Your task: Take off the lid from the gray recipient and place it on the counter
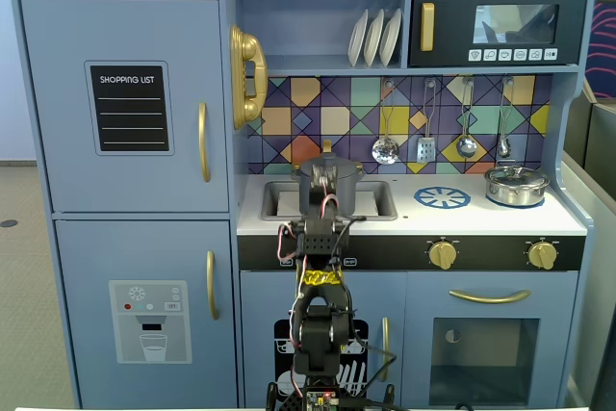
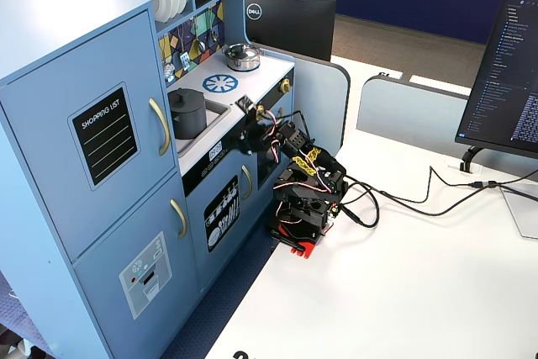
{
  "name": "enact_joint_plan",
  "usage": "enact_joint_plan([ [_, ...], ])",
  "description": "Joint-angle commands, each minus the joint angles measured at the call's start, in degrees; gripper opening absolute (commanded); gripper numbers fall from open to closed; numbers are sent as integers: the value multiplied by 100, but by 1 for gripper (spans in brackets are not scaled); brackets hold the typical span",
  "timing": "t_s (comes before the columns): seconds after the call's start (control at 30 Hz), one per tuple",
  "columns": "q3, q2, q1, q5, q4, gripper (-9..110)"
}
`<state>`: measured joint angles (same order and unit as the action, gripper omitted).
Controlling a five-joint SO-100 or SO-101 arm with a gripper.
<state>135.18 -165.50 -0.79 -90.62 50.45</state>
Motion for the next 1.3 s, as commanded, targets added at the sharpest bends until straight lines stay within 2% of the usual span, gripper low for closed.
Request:
enact_joint_plan([
  [0.0, -800, 255, 123, -193, -1204, 0],
  [0.27, -1011, 615, 149, -422, -2338, 2],
  [0.4, -1028, 958, 9, -255, -2953, 14],
  [0.7, -1248, 1969, -369, 132, -4096, 29],
  [1.27, -1723, 3226, -343, -97, -4676, 27],
])
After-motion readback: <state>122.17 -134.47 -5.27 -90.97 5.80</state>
